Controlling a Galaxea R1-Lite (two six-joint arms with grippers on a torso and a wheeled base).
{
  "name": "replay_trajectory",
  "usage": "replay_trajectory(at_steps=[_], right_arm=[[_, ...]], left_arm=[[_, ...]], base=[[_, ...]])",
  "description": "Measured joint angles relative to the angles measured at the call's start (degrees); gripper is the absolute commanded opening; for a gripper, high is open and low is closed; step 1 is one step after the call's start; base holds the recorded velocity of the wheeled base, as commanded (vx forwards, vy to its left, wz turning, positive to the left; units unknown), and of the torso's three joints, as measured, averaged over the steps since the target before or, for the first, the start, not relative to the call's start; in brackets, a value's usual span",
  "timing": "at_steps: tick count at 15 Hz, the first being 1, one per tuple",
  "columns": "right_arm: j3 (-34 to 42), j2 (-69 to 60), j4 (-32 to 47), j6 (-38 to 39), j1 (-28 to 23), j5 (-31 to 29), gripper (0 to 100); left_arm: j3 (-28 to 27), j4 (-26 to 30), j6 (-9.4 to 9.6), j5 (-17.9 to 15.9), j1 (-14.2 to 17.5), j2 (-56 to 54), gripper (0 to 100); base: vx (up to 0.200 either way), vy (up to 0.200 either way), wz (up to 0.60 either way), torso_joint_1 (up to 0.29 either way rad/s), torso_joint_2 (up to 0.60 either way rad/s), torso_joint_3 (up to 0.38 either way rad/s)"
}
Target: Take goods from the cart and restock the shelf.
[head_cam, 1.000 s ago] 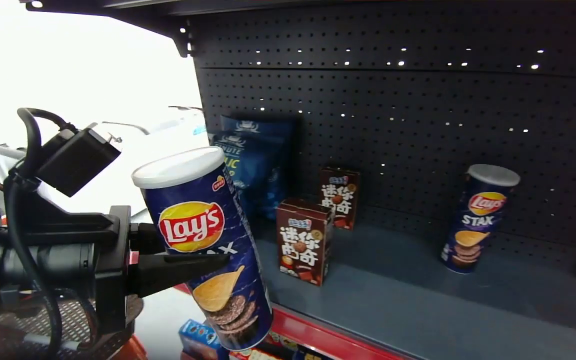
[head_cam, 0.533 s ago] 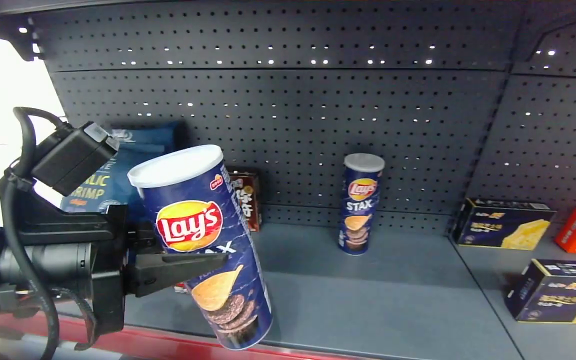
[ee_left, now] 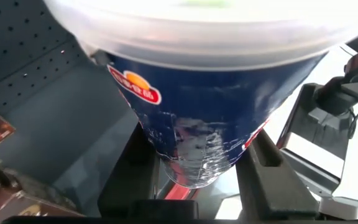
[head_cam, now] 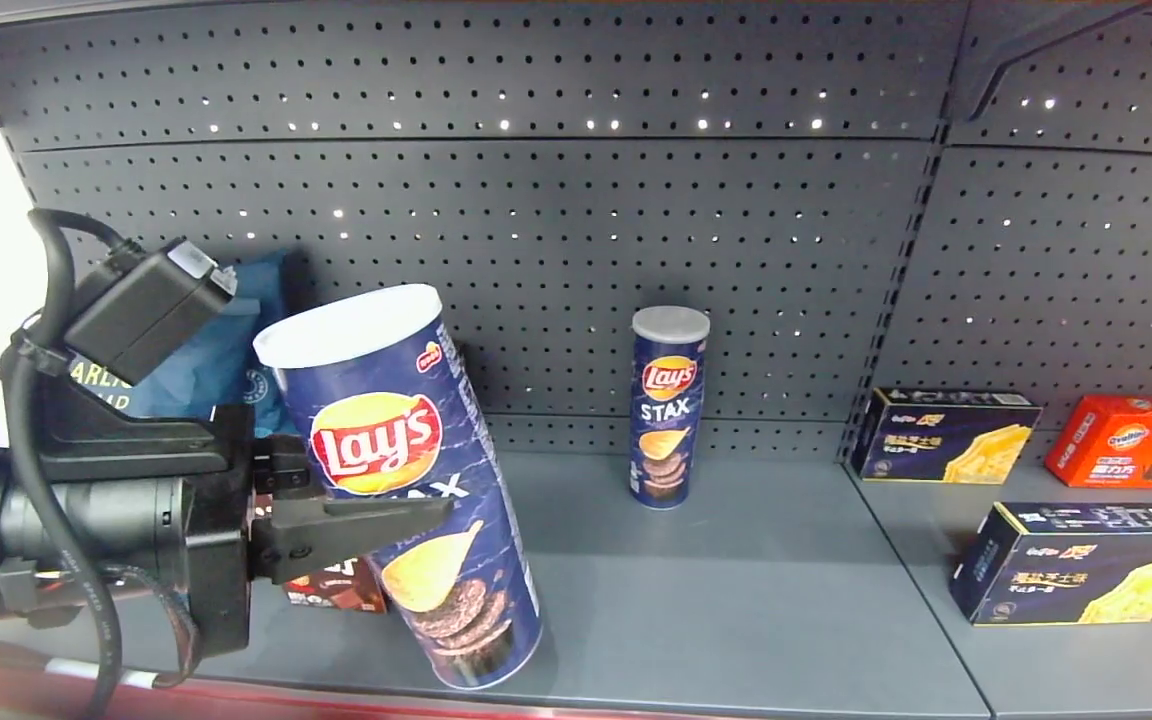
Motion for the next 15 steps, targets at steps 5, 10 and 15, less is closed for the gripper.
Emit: replay_trajectory(at_steps=[5,10,15], right_arm=[[0.0,0.0,0.02,0.02,0.0,-0.02,100],[0.0,0.0,0.17,-0.05,0.0,0.2,100],[-0.16,0.0,0.27,-2.15,-0.07,0.41,100]], left_arm=[[-0.72,0.2,-0.02,0.05,-0.04,-0.02,0],[-1.57,0.73,0.0,0.6,-0.06,0.43,0],[-3.86,0.52,0.04,0.49,-0.09,3.86,0]], base=[[0.0,0.0,0.0,0.0,0.0,0.0],[0.0,0.0,0.0,0.0,0.0,0.0],[0.0,0.0,0.0,0.0,0.0,0.0]])
